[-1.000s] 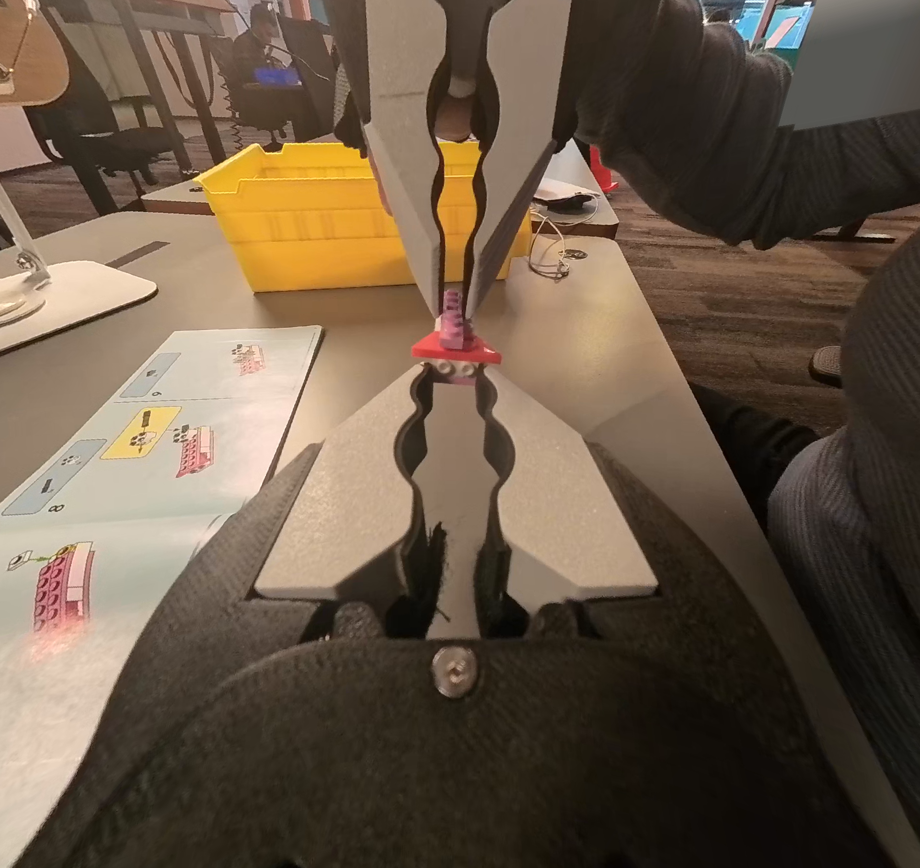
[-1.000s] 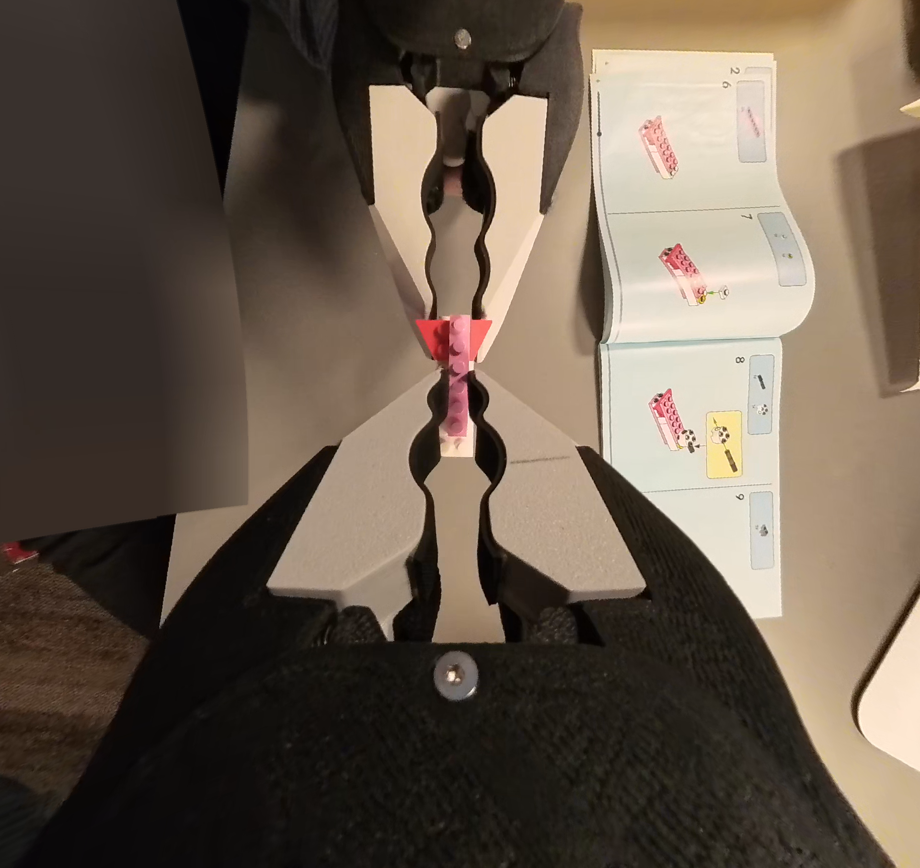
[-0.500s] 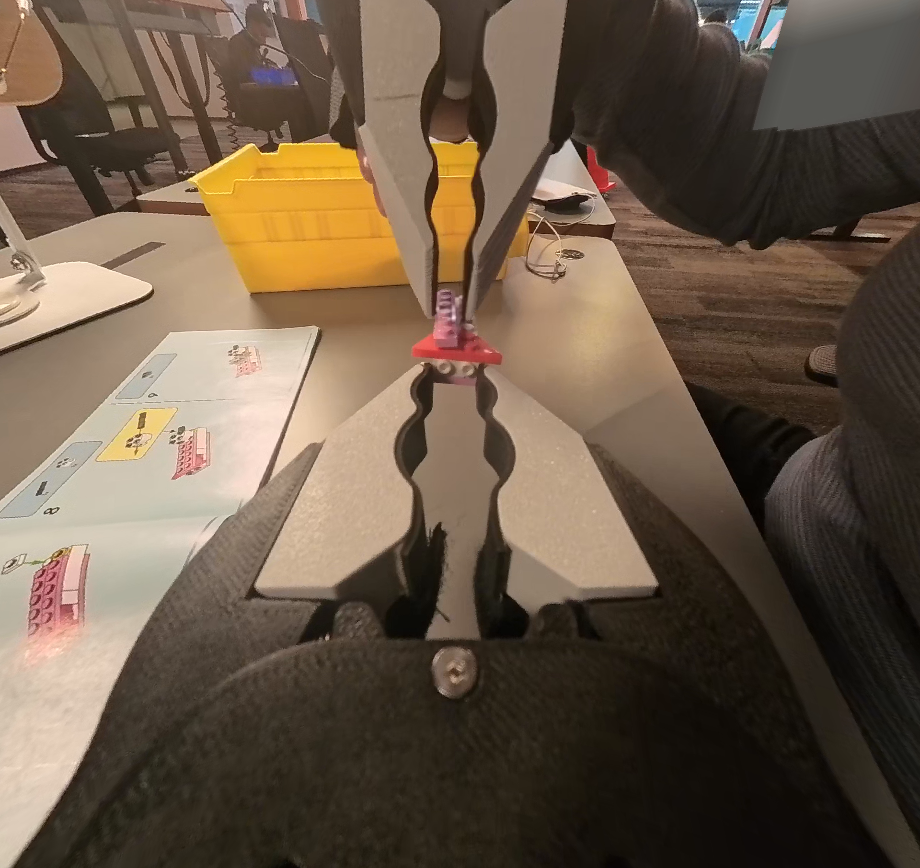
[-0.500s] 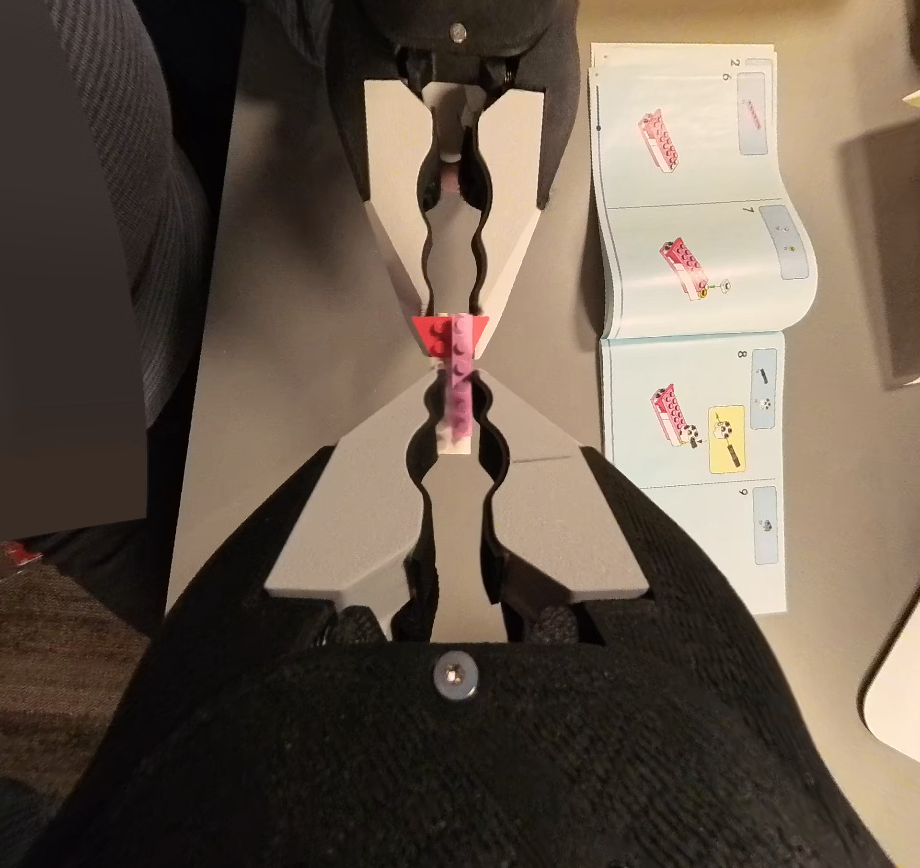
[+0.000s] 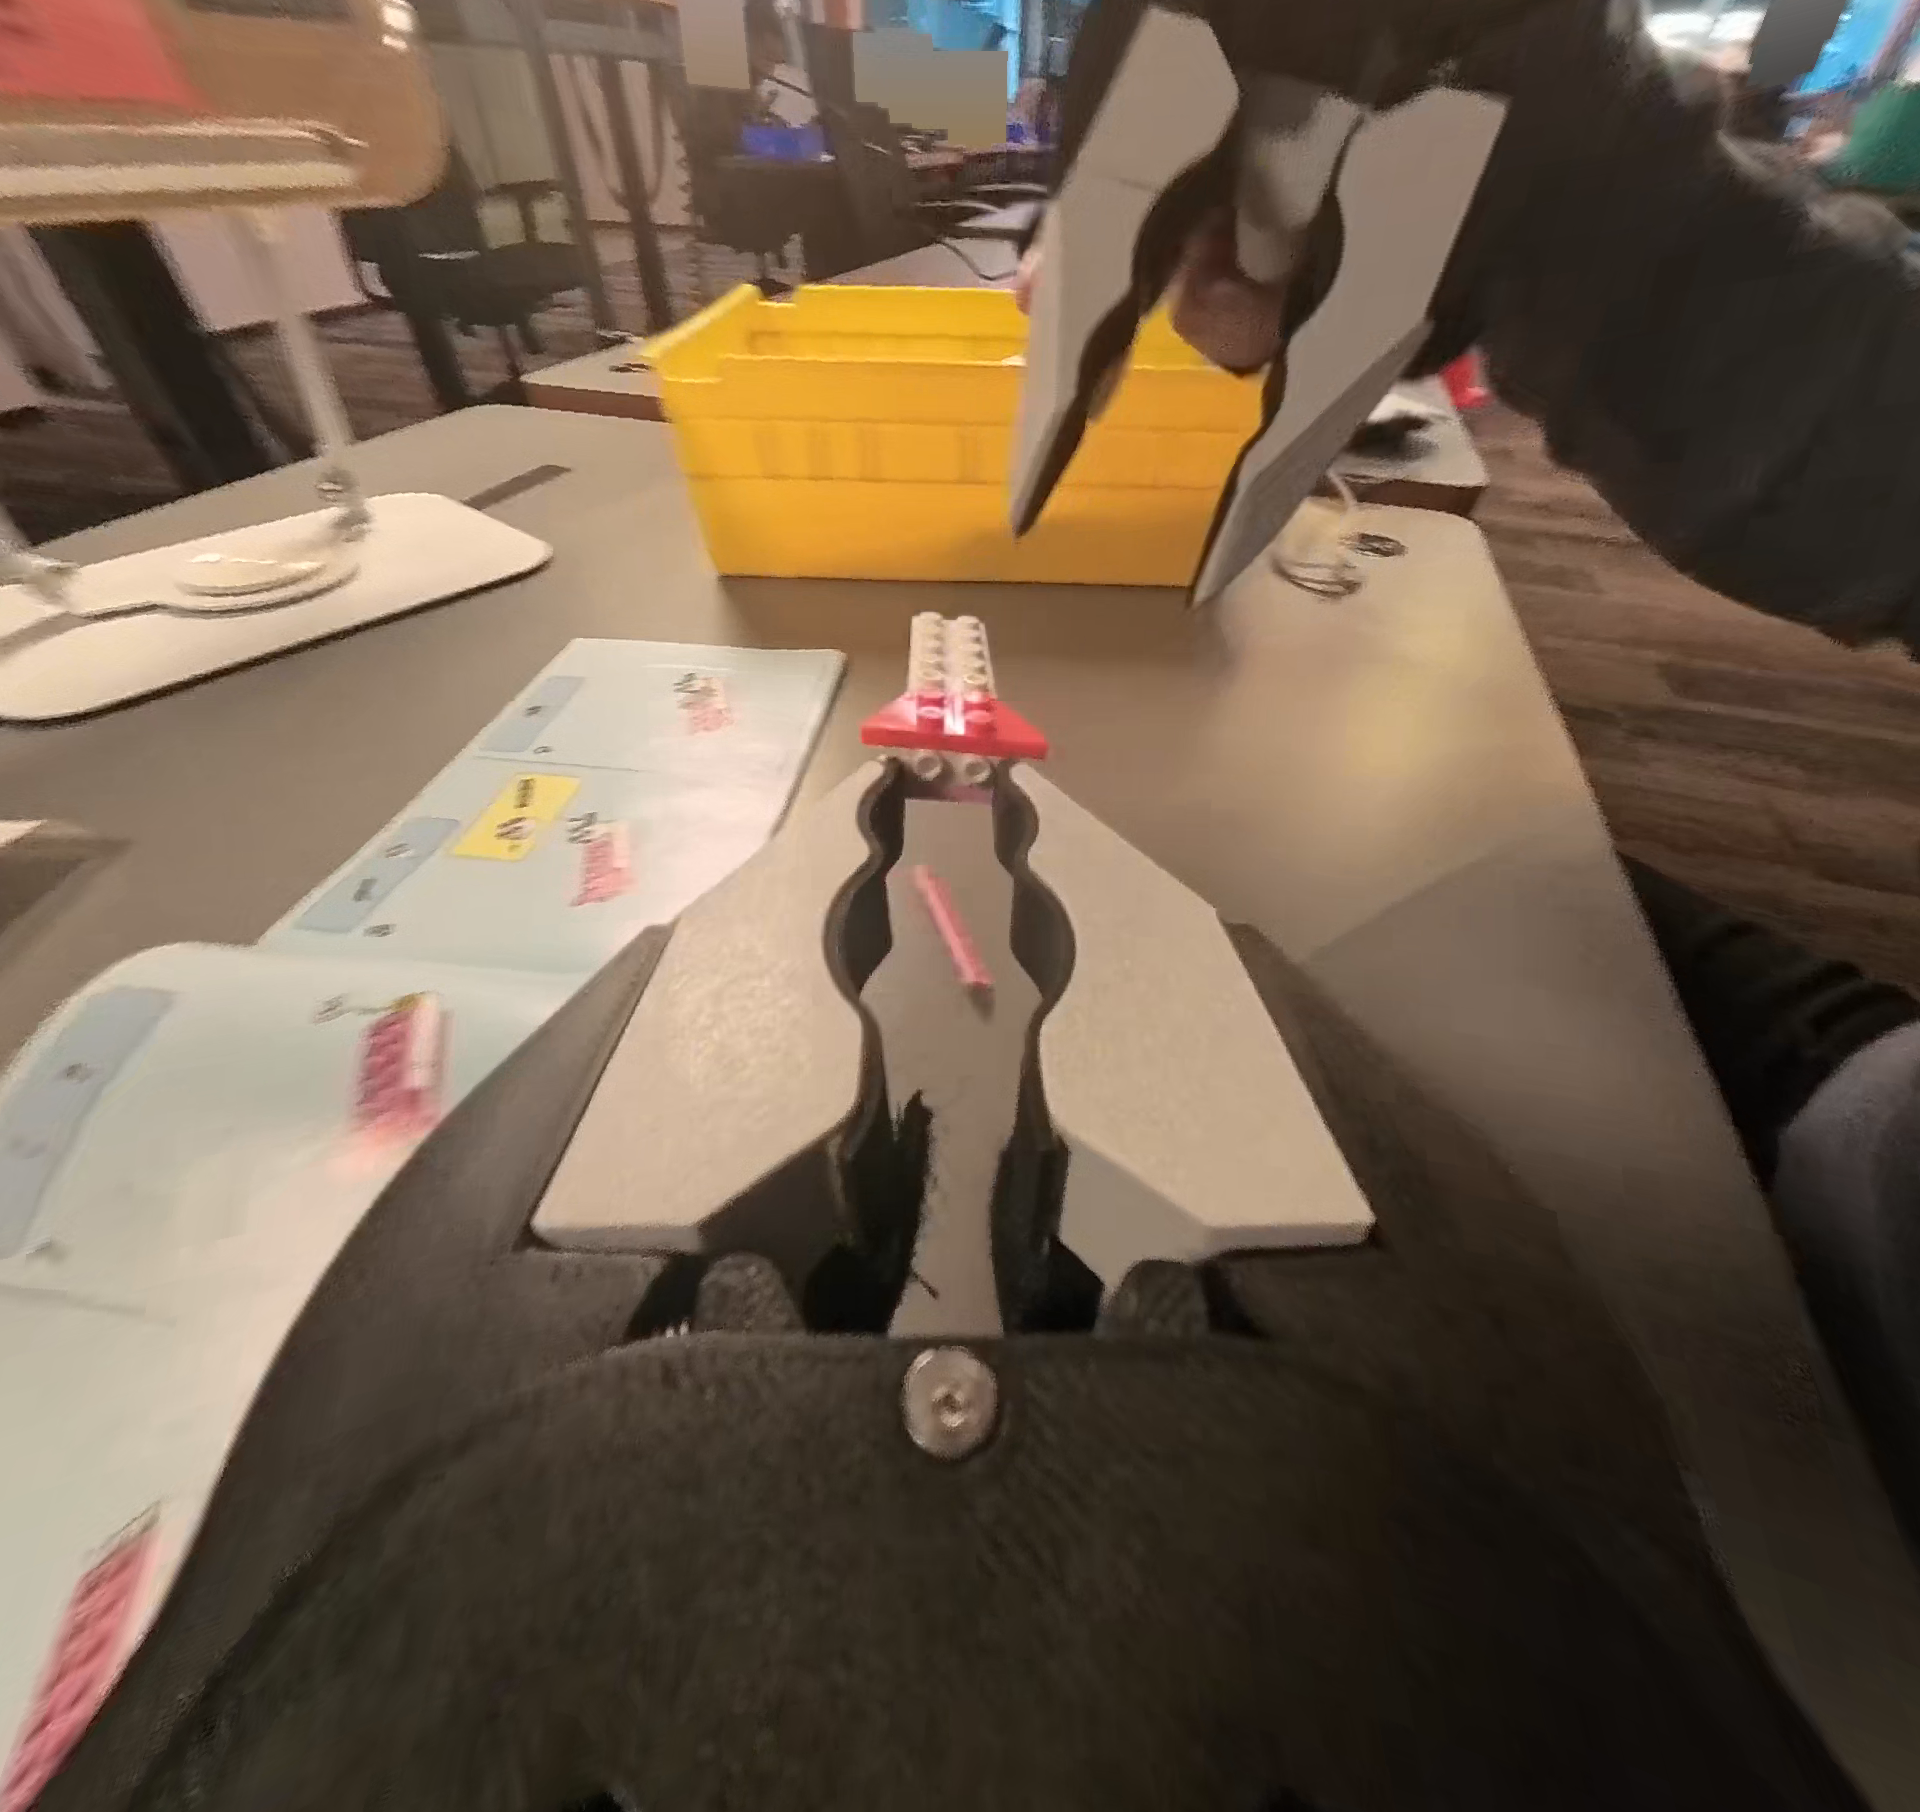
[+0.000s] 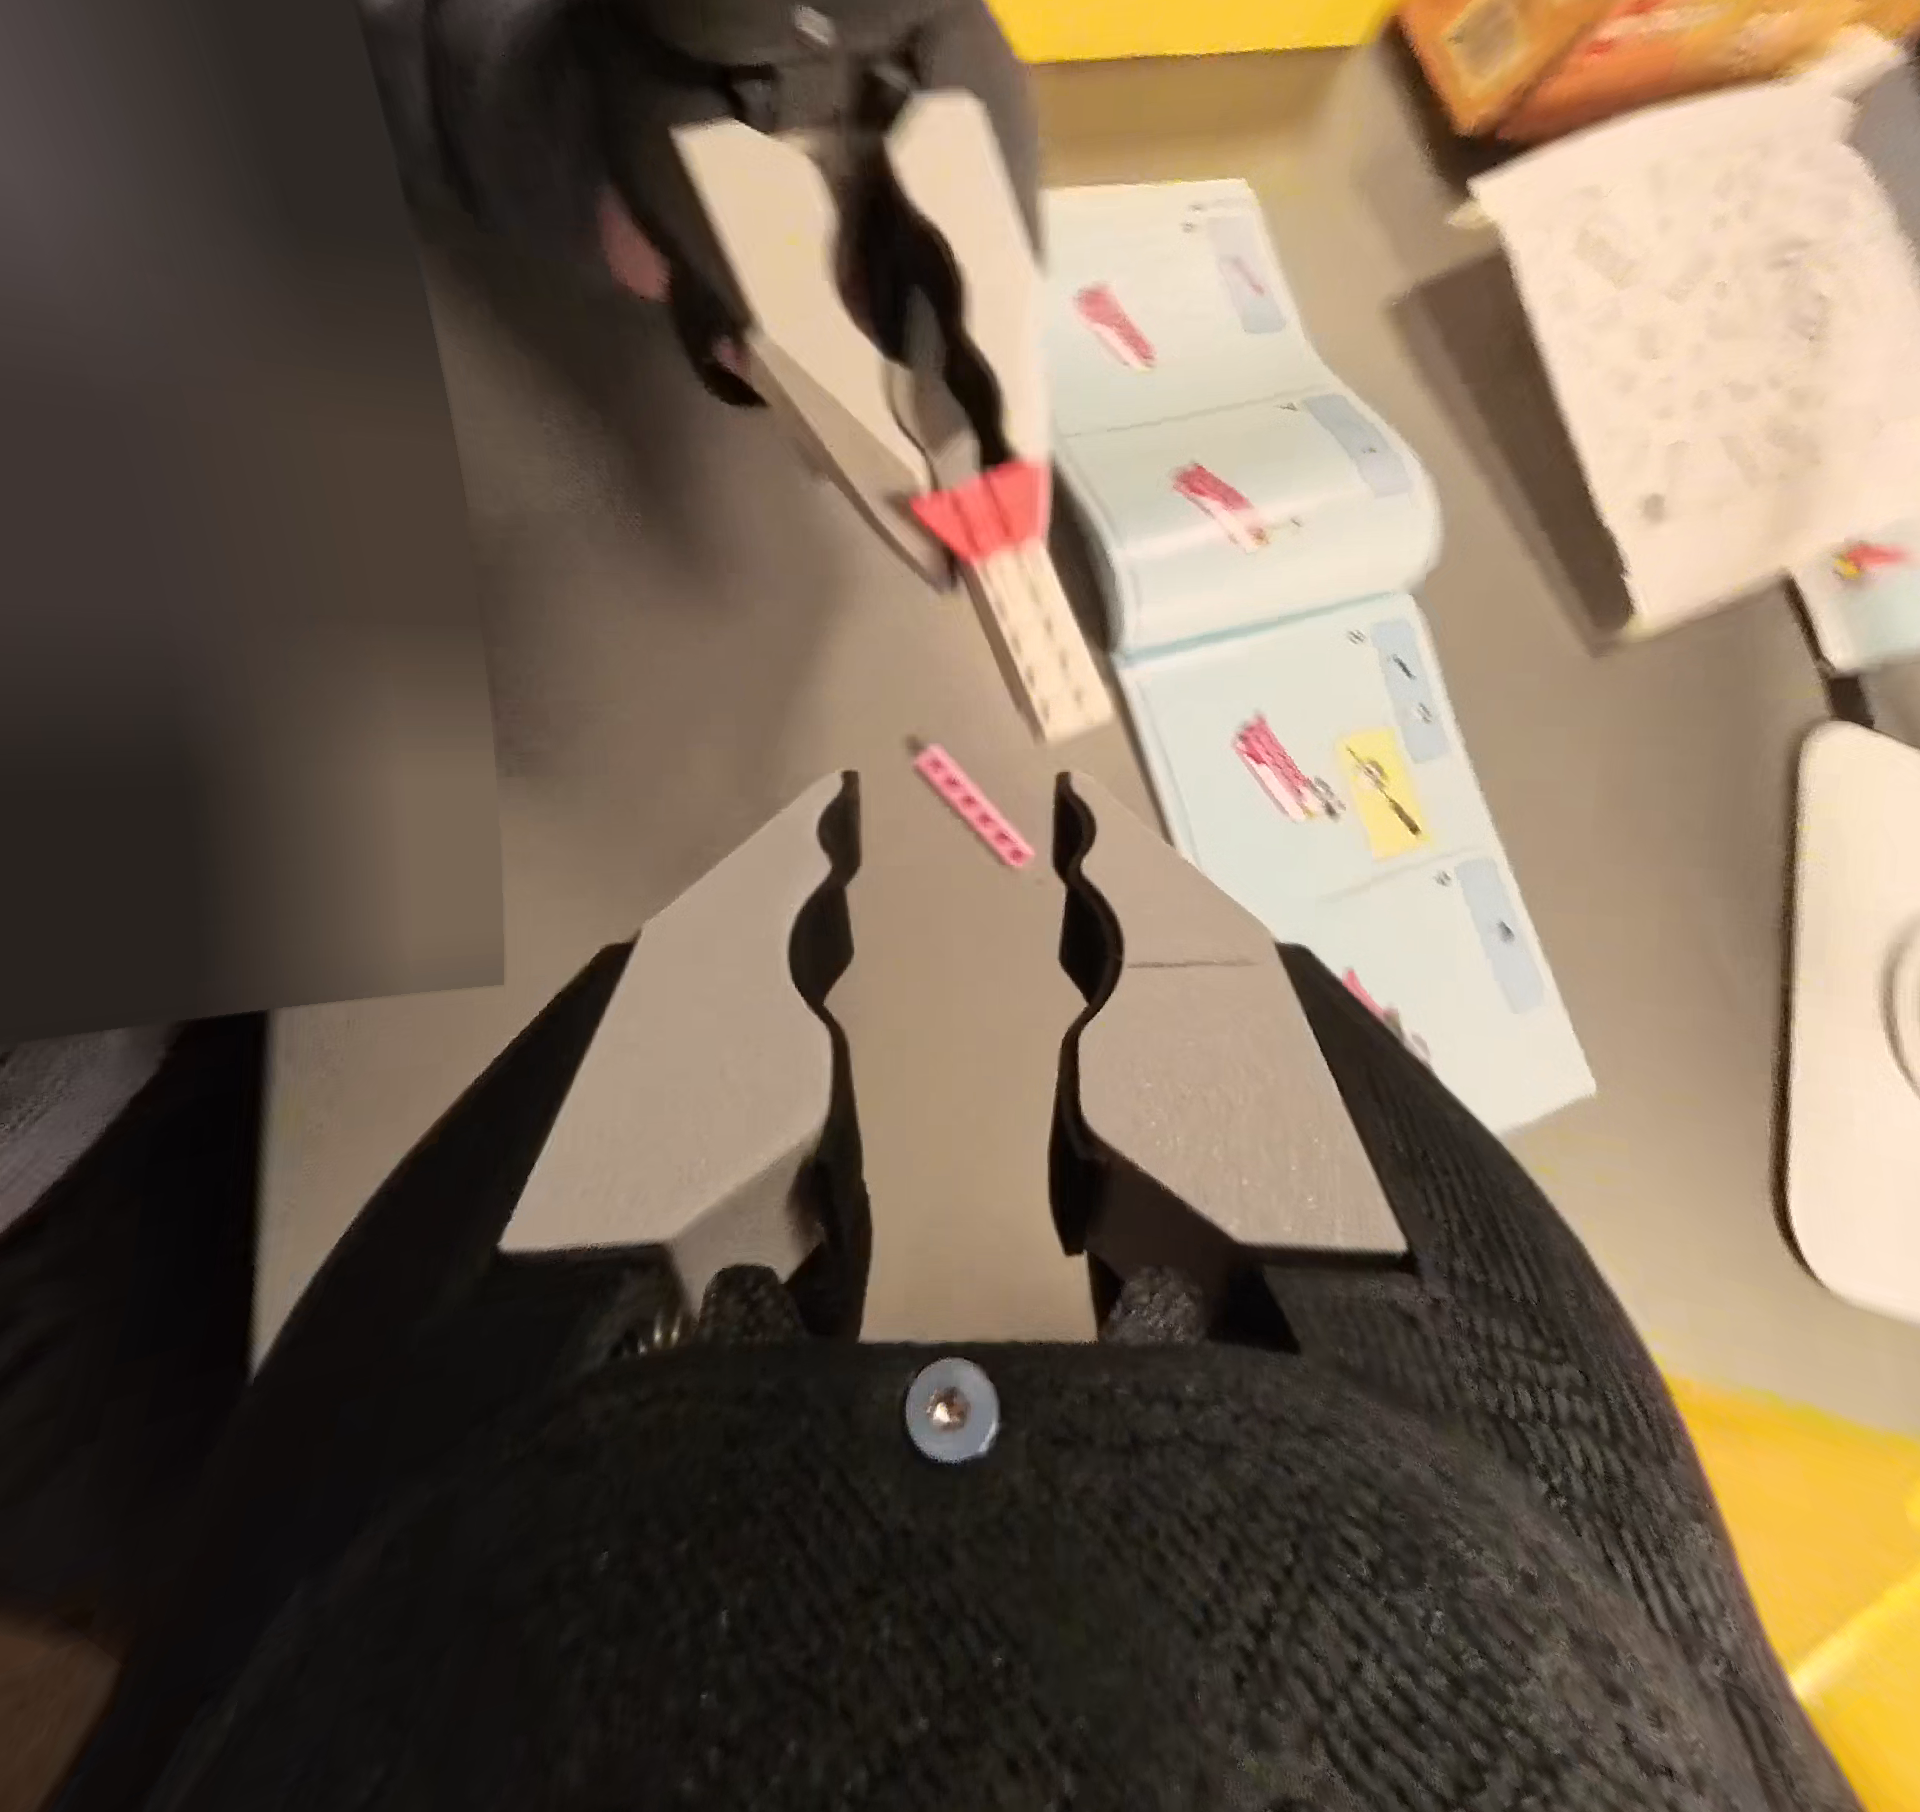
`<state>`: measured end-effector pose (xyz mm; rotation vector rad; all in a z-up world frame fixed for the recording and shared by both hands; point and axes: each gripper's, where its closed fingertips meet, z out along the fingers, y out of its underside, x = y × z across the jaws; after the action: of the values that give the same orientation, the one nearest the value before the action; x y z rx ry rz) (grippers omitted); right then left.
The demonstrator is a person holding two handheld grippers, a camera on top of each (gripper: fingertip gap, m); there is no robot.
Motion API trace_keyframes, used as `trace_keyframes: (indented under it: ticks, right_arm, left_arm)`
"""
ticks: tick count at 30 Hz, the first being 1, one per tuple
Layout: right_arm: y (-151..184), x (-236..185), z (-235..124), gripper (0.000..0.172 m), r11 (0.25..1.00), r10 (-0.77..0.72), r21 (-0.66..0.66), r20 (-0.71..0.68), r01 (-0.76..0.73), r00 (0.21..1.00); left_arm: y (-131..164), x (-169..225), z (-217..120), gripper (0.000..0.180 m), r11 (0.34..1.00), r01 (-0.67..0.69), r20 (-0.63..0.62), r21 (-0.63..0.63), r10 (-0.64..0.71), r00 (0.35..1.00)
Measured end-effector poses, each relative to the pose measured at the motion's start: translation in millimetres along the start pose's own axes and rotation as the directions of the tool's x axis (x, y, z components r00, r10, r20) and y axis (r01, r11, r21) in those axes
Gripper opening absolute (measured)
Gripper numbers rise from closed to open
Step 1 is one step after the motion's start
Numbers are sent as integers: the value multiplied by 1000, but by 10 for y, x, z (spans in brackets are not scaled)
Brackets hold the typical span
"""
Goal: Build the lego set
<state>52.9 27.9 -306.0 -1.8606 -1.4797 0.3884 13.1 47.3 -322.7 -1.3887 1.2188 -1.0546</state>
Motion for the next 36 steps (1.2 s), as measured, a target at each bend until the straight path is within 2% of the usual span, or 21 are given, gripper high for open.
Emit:
trace_keyframes:
  ticks: [2,6,10,14,16,18,19,21,23,25,26,27,29,30,31,33,34,36]
  right_arm:
    - [171,112,64,33,998,60,1,-51,-60,997]
    - [420,50,414,30,993,119,-8,16,-119,993]
    - [481,41,686,32,999,27,-30,33,-26,999]
    - [541,36,807,30,997,10,-83,123,0,992]
    - [608,55,837,25,991,8,-131,143,11,990]
    - [667,58,841,11,984,-10,-173,144,35,990]
    - [670,62,831,5,983,-23,-179,130,46,991]
    - [697,79,795,5,975,-79,-202,82,94,994]
    - [667,157,741,5,960,-204,-205,-38,192,978]
    - [634,279,645,5,895,-417,-261,-200,362,887]
    - [625,329,588,5,824,-550,-324,-260,465,794]
    - [630,351,538,5,731,-673,-398,-284,555,683]
    - [684,340,486,5,523,-847,-533,-244,665,472]
    - [733,313,478,5,436,-895,-573,-199,694,398]
    - [781,286,469,5,379,-920,-594,-161,709,357]
    - [778,276,420,5,333,-940,-607,-155,721,304]
    - [759,305,376,5,290,-956,-629,-151,721,252]
    - [761,375,306,5,111,-994,-692,-79,714,78]
  left_arm:
    - [-45,-158,-74,16,1000,7,72,19,-8,997]
    - [-94,-284,-152,16,998,25,114,51,-31,993]
    - [-77,-268,-137,16,999,16,108,42,-21,994]
    - [-75,-251,-132,16,999,7,102,38,-11,995]
    - [-74,-255,-133,16,999,14,100,40,-18,995]
    - [-72,-259,-135,16,999,20,98,41,-24,995]
    - [-72,-260,-135,16,999,22,96,41,-26,995]
    - [-74,-263,-135,16,999,23,98,43,-27,995]
    - [-69,-267,-133,16,999,25,100,40,-29,995]
    - [-66,-267,-129,16,999,29,99,41,-33,995]
    - [-66,-264,-127,16,999,30,98,41,-34,995]
    - [-67,-261,-126,16,999,30,97,41,-33,995]
    - [-67,-253,-122,16,999,29,93,41,-33,995]
    - [-65,-247,-120,16,999,29,91,40,-33,995]
    - [-64,-241,-117,16,999,29,88,39,-33,996]
    - [-61,-231,-111,16,999,26,85,36,-29,996]
    - [-58,-228,-109,16,999,24,85,34,-27,996]
    - [-47,-220,-100,16,999,25,81,30,-27,996]
